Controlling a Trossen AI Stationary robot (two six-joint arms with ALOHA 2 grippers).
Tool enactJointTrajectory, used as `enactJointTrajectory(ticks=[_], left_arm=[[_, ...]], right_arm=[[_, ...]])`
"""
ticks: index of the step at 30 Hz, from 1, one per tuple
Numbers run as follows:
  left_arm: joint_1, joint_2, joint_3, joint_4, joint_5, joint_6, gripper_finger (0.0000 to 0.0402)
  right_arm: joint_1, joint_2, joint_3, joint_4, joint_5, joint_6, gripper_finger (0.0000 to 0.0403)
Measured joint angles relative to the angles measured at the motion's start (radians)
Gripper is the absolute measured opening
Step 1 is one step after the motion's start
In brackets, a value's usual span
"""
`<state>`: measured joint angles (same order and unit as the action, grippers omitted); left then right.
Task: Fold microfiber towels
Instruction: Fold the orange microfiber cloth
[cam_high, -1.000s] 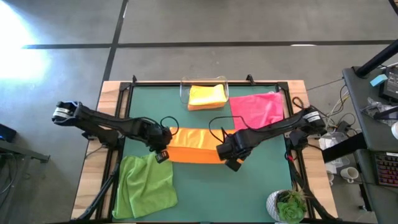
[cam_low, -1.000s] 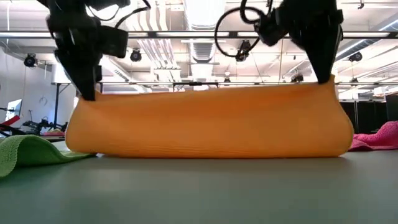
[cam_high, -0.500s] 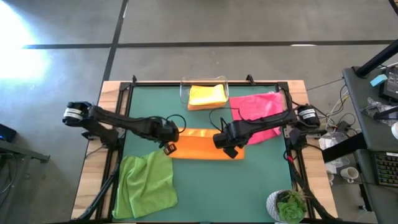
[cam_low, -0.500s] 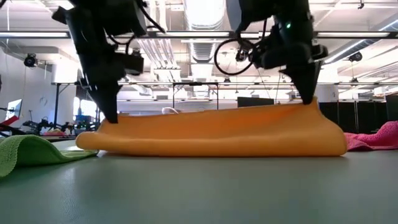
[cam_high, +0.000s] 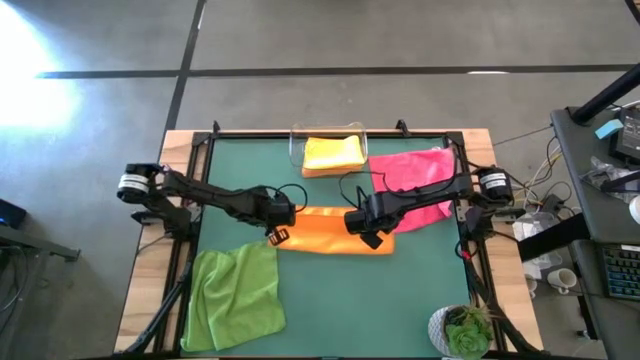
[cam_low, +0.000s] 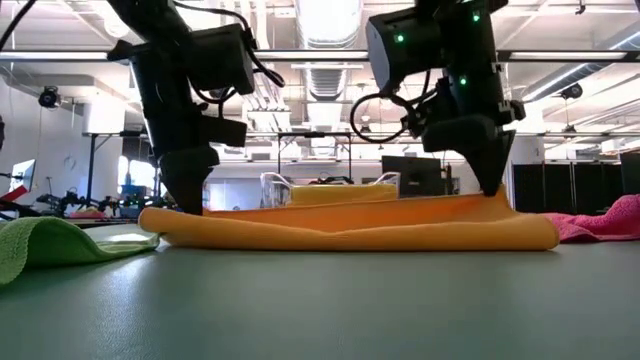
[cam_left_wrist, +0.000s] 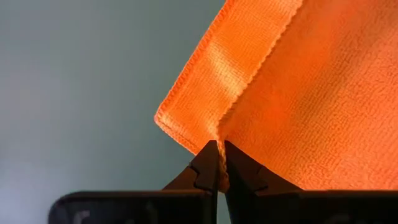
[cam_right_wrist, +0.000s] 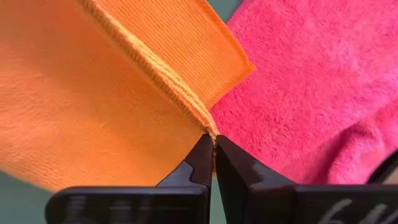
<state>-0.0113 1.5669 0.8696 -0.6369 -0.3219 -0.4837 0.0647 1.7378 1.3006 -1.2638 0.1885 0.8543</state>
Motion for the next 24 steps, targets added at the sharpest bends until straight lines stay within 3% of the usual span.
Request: enactJointTrajectory(ticks=[7,14,19,24], left_arm=[[0.009,-0.01,0.009,-0.002,-0.021,0.072,0.0012],[0.046,-0.01,0.036,-0.005,-0.022,0.082,0.0082],[0.06,-0.012,0.112,-0.204,-0.014,0.082,0.013],[0.059,-0.036,0.183,-0.287,0.007,0.097,0.0138]], right_arm=[[-0.003,0.0,-0.001,0.022,0.05,-0.002,0.0035],[-0.01,-0.002,0.0,0.015,0.077,-0.002,0.0095],[-0.011,-0.053,0.009,-0.071,0.067,-0.005,0.0114],[0.005,-0.168,0.04,-0.126,0.067,0.075,0.0117]])
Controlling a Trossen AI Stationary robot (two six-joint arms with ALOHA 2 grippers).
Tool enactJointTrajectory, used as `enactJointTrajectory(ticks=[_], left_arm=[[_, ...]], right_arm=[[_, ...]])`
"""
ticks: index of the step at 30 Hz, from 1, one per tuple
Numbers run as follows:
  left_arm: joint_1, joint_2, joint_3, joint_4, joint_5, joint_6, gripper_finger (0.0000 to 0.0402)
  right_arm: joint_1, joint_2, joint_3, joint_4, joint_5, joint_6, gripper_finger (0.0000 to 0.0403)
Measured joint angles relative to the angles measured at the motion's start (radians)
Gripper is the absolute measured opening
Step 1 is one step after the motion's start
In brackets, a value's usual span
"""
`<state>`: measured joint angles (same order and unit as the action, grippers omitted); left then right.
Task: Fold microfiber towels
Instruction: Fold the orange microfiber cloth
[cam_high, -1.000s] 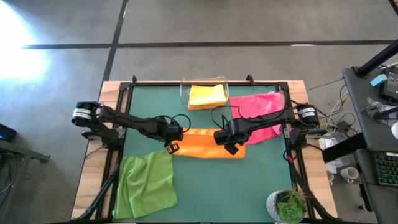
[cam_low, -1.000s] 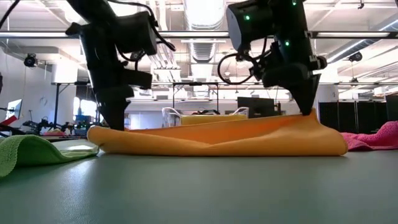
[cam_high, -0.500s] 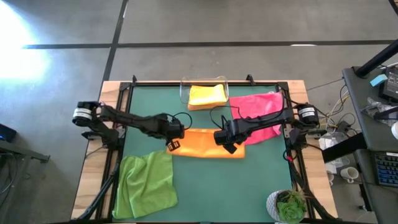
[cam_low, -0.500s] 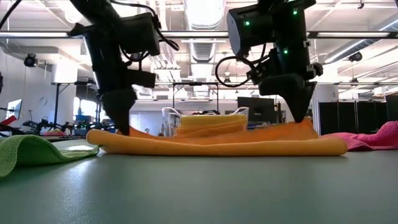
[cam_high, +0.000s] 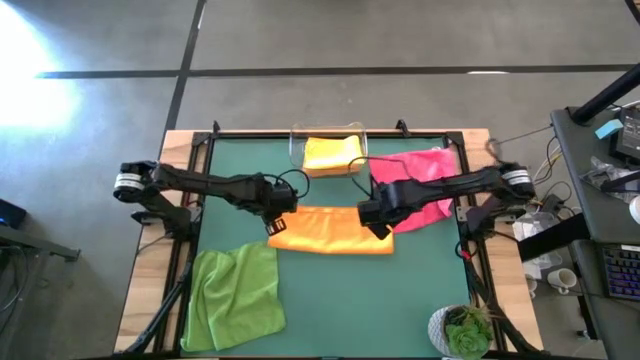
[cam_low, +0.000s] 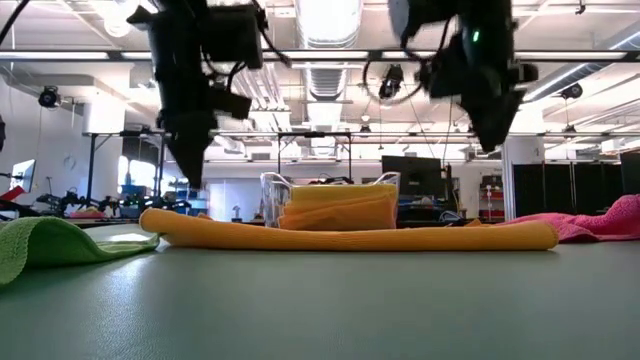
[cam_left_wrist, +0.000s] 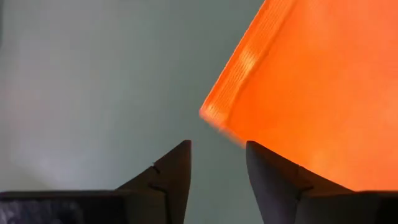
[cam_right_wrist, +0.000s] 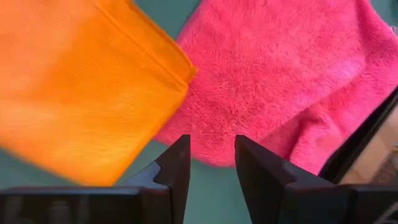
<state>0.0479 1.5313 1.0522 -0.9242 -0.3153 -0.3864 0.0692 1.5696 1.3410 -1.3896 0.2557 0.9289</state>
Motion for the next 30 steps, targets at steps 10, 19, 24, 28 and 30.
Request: enactJointTrajectory(ticks=[10,19,24,28,30], left_arm=[[-0.003,-0.017,-0.103,0.425,0.253,-0.059,0.0138],[-0.006,0.016,-0.2,0.501,0.355,-0.105,0.0121],[-0.005,0.033,-0.243,0.576,0.355,-0.105,0.0058],[0.002,0.065,-0.262,0.611,0.356,-0.107,0.0007],[0.01,0.081,-0.262,0.614,0.357,-0.107,0.0008]], right_arm=[[0.069,-0.222,-0.011,0.06,0.04,0.132,0.0107],[0.075,-0.224,-0.021,0.089,0.071,0.084,0.0105],[0.074,-0.194,-0.024,0.091,0.086,0.055,0.0105],[0.075,-0.173,-0.024,0.09,0.086,0.043,0.0105],[0.075,-0.16,-0.025,0.089,0.086,0.039,0.0105]])
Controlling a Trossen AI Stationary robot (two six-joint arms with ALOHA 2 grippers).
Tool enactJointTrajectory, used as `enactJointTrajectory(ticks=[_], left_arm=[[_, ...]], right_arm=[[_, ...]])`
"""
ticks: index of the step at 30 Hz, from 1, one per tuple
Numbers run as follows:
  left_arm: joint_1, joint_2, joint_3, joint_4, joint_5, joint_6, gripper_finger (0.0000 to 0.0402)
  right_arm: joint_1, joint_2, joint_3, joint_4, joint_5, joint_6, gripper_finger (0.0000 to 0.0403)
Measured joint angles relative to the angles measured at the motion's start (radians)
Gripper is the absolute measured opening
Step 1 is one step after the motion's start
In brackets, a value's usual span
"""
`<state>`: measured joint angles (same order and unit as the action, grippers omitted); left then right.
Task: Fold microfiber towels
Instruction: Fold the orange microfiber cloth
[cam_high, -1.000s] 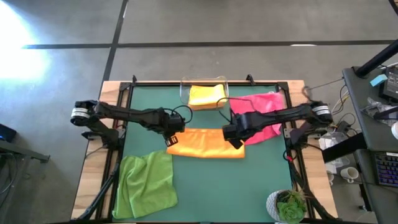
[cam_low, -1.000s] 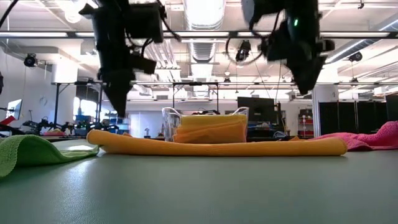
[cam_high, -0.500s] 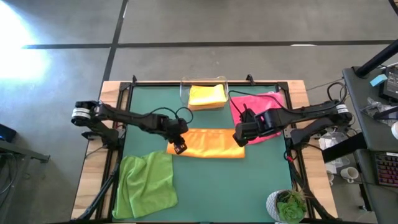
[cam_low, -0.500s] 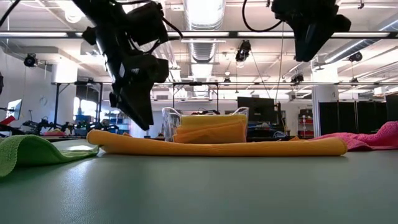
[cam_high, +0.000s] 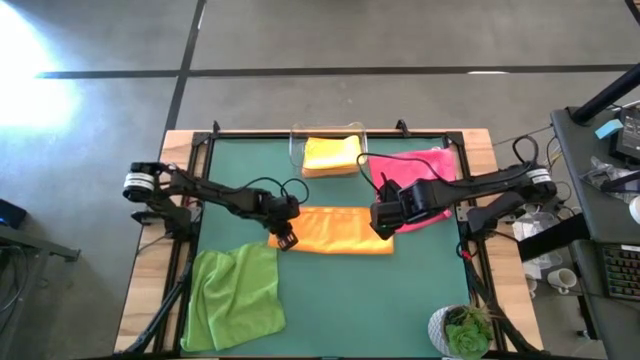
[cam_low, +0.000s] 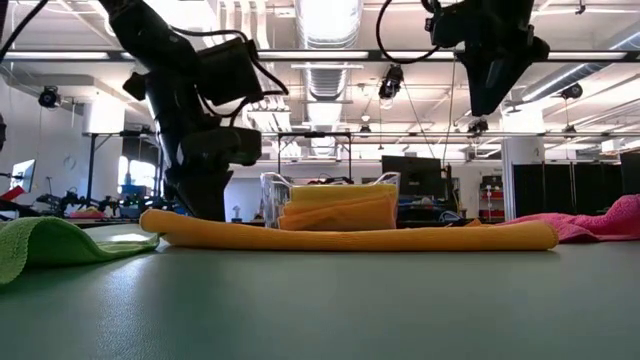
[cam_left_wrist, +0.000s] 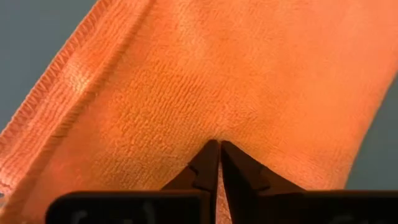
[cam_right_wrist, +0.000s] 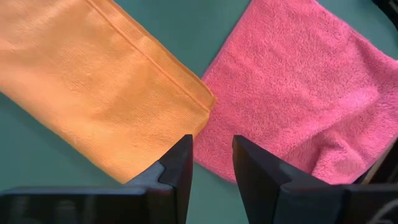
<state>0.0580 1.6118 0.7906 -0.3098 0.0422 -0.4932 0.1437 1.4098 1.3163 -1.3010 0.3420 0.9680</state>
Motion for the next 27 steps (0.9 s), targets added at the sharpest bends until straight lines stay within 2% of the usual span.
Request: enactJointTrajectory(ticks=[4,9,19,22,27], left_arm=[[0.025,0.014,0.002,-0.002,-0.022,0.014,0.0007],[0.091,0.015,-0.001,-0.028,-0.14,0.14,0.0001],[0.276,-0.015,0.004,-0.303,-0.385,0.365,0.0],[0.293,-0.055,0.02,-0.392,-0.401,0.377,0.0],[0.272,-0.164,0.061,-0.381,-0.373,0.325,0.0]], right_arm=[[0.0,0.013,-0.001,-0.002,0.0,0.0,0.0105],[0.0,0.013,-0.001,0.001,-0.001,0.0,0.0105],[0.0,0.012,-0.001,0.001,-0.002,0.012,0.0105],[0.0,0.012,-0.001,0.002,-0.003,0.016,0.0105],[0.0,0.012,-0.001,0.002,-0.005,0.016,0.0105]])
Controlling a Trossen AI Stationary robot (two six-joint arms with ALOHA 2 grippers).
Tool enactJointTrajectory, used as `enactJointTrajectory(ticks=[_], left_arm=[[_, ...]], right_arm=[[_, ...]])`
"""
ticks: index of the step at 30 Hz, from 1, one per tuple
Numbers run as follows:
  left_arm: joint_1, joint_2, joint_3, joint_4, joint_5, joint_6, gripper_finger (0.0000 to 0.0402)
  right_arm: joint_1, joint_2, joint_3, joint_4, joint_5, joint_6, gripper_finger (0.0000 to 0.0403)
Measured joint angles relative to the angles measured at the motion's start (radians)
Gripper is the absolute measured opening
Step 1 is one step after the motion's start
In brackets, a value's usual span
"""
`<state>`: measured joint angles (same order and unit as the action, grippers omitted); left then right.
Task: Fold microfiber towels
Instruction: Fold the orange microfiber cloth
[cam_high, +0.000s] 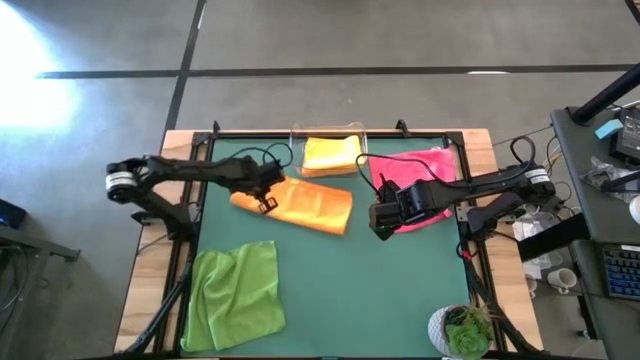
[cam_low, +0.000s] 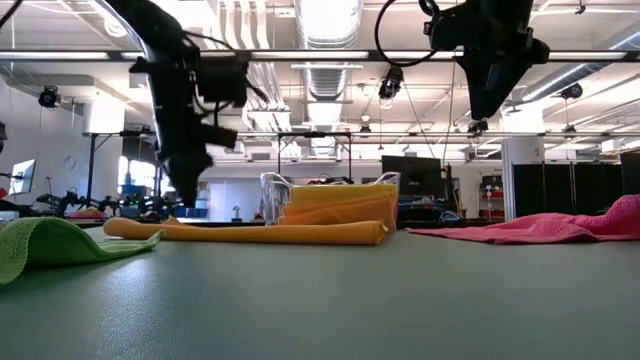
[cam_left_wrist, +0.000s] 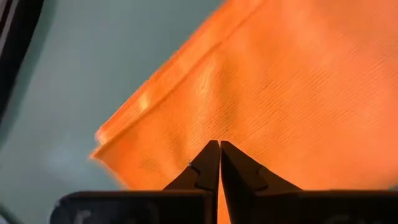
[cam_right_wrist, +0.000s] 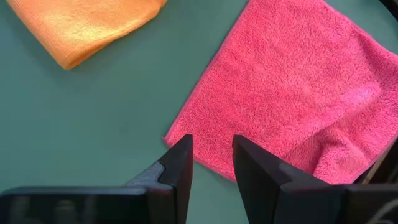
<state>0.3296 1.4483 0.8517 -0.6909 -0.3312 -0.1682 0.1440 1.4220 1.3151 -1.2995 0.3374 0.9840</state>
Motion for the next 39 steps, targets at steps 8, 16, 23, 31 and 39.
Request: enactJointTrajectory(ticks=[8,16,23,31,39], left_arm=[[-0.115,-0.09,0.004,0.409,0.227,-0.167,0.0],[-0.259,-0.028,0.006,0.872,0.199,-0.184,0.0],[-0.297,0.141,0.016,0.917,0.134,-0.185,0.0],[-0.314,0.324,0.11,0.919,0.135,-0.242,0.0],[-0.317,0.429,0.188,0.887,0.136,-0.241,0.0]], right_arm=[[0.0,0.0,0.0,0.001,0.0,-0.081,0.0105],[-0.027,-0.006,0.0,0.002,0.0,-0.22,0.0105],[-0.04,-0.014,0.001,0.004,-0.004,-0.294,0.0105],[-0.047,-0.014,0.001,0.008,-0.004,-0.323,0.0105],[-0.047,-0.014,0.001,0.031,0.003,-0.342,0.0105]])
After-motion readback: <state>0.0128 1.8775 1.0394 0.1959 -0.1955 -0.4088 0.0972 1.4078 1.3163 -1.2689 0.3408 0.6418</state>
